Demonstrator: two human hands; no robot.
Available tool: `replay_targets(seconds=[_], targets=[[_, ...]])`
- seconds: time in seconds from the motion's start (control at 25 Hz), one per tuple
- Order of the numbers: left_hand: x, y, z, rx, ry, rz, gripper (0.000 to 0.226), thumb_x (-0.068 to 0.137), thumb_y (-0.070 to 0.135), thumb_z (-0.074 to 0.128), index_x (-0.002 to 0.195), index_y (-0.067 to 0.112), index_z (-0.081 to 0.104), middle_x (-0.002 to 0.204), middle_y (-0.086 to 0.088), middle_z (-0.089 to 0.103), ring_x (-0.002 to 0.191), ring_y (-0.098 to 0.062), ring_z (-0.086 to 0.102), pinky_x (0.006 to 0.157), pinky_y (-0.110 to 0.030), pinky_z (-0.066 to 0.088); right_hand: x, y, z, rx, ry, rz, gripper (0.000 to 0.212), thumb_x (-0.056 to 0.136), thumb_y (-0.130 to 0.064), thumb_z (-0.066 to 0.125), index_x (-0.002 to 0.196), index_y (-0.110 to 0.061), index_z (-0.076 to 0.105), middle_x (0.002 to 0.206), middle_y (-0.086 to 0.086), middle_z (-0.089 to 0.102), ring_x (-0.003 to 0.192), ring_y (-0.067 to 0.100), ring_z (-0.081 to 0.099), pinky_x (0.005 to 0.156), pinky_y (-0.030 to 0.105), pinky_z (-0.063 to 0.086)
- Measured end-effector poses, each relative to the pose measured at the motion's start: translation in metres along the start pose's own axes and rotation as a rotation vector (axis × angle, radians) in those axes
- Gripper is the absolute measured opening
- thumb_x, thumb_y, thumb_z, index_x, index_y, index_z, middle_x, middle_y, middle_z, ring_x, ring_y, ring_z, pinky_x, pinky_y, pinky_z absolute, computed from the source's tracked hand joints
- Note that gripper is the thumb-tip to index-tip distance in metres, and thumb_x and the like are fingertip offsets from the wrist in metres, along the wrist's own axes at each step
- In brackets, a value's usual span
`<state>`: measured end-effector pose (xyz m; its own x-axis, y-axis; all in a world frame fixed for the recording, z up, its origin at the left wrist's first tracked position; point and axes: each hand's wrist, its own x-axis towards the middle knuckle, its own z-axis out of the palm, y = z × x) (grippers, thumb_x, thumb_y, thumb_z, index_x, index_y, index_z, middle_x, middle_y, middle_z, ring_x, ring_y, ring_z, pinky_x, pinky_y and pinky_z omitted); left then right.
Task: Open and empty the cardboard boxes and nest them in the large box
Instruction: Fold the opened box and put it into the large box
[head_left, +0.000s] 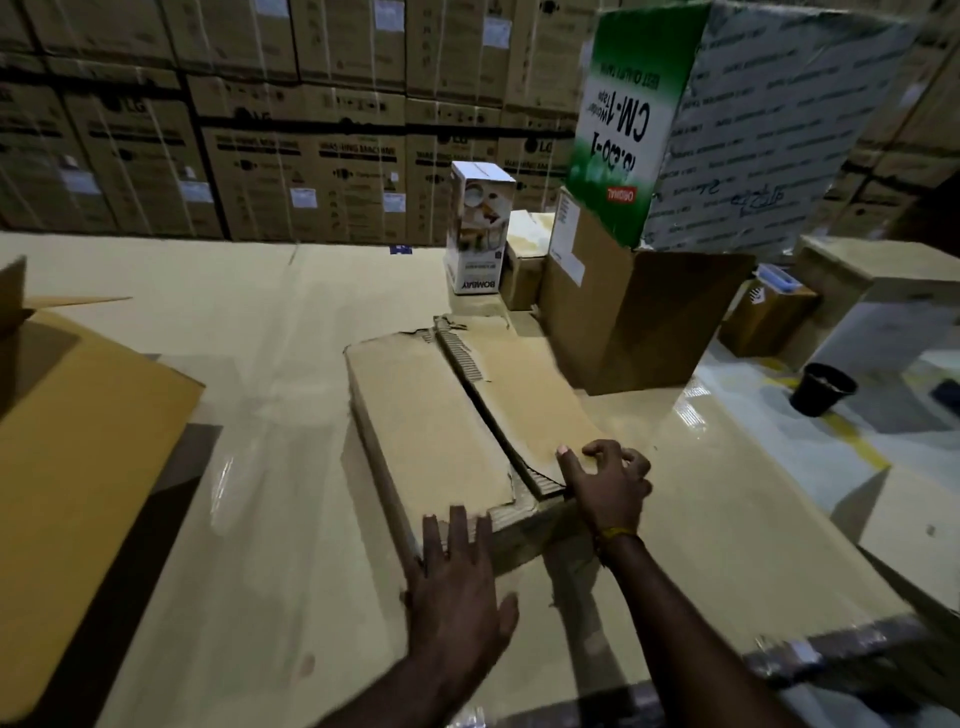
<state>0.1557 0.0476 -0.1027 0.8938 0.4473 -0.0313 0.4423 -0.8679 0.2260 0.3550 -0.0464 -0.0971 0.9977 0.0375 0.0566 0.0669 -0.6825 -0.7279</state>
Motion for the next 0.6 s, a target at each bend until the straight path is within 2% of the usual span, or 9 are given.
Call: replay_targets(seconds=[0.08,0.16,0.2,0.24,0.28,0.32,0.4,0.48,0.6], targets=[[-0.038,0.012,-0.001,0.013,-0.116,0.105,0.099,0.077,0.069,0.050,0.156,0.018,0.020,0.163,-0.013,0.007,0.145,-0.050,0.017,0.111,-0.066,0.027,-0.007,0.010,-0.010,-0.030,-0.046,-0.050,0.030,0.081,-0.051,0.070,0.100,-0.030,0.057,0.131,0.009,0.042,0.121,0.035,0.041,0.098,0.039,0.034],[-0.071,0.027,-0.002,0.001,-0.228,0.177,0.106,0.054,0.074,0.067,0.141,0.015,0.053,0.152,-0.012,0.041,0.128,-0.050,0.049,0.087,-0.063,0.051,-0.012,0.016,-0.019,-0.034,-0.134,-0.102,0.033,0.083,-0.047,0.070,0.110,-0.030,0.061,0.137,0.009,0.041,0.127,0.031,0.044,0.103,0.038,0.033],[-0.081,0.037,-0.005,-0.033,-0.199,0.203,0.105,0.046,0.073,0.072,0.133,0.014,0.062,0.143,-0.010,0.054,0.120,-0.045,0.058,0.079,-0.057,0.056,-0.018,0.015,-0.022,-0.032,-0.203,-0.136,0.037,0.085,-0.044,0.070,0.118,-0.029,0.062,0.145,0.010,0.035,0.133,0.030,0.042,0.107,0.038,0.033],[-0.086,0.045,-0.009,-0.147,-0.219,0.251,0.102,0.055,0.068,0.073,0.139,0.013,0.056,0.145,-0.007,0.052,0.127,-0.040,0.054,0.090,-0.052,0.054,-0.026,0.014,-0.024,-0.027,-0.280,-0.173,0.041,0.088,-0.041,0.068,0.126,-0.029,0.060,0.152,0.010,0.028,0.138,0.028,0.039,0.111,0.037,0.032],[-0.085,0.052,-0.007,-0.282,-0.163,0.248,0.093,0.075,0.056,0.068,0.151,0.014,0.037,0.153,-0.005,0.041,0.138,-0.035,0.041,0.107,-0.046,0.043,-0.037,0.013,-0.025,-0.012,-0.349,-0.217,0.044,0.091,-0.038,0.066,0.133,-0.029,0.058,0.158,0.010,0.021,0.142,0.026,0.036,0.114,0.036,0.032],[-0.083,0.056,-0.010,-0.421,-0.214,0.248,0.081,0.089,0.042,0.059,0.156,0.016,0.021,0.156,-0.003,0.034,0.143,-0.027,0.033,0.114,-0.033,0.032,-0.052,0.014,-0.026,0.015,-0.394,-0.267,0.044,0.094,-0.033,0.063,0.137,-0.028,0.055,0.162,0.008,0.015,0.144,0.024,0.034,0.114,0.033,0.032],[-0.069,0.049,-0.013,-0.610,-0.107,0.157,0.063,0.096,0.022,0.050,0.155,0.021,0.026,0.151,-0.001,0.043,0.137,-0.016,0.040,0.109,-0.019,0.029,-0.084,0.023,-0.029,0.075,-0.404,-0.351,0.043,0.099,-0.027,0.056,0.142,-0.028,0.051,0.165,0.002,0.008,0.146,0.020,0.029,0.110,0.024,0.030],[-0.053,0.024,-0.016,-0.569,0.094,0.054,0.053,0.095,0.020,0.050,0.147,0.028,0.042,0.148,0.004,0.049,0.132,-0.011,0.046,0.110,-0.022,0.031,-0.117,0.038,-0.035,0.107,-0.382,-0.383,0.048,0.099,-0.031,0.057,0.146,-0.028,0.046,0.164,-0.004,0.001,0.146,0.016,0.028,0.108,0.020,0.029],[-0.042,-0.027,-0.008,-0.145,0.099,0.000,0.053,0.097,0.051,0.034,0.149,0.041,0.036,0.162,0.010,0.024,0.147,-0.018,0.025,0.118,-0.046,0.017,-0.155,0.048,-0.042,-0.035,-0.495,-0.414,0.077,0.084,-0.062,0.064,0.151,-0.041,0.033,0.163,-0.008,-0.019,0.148,0.012,0.012,0.115,0.030,0.030]])
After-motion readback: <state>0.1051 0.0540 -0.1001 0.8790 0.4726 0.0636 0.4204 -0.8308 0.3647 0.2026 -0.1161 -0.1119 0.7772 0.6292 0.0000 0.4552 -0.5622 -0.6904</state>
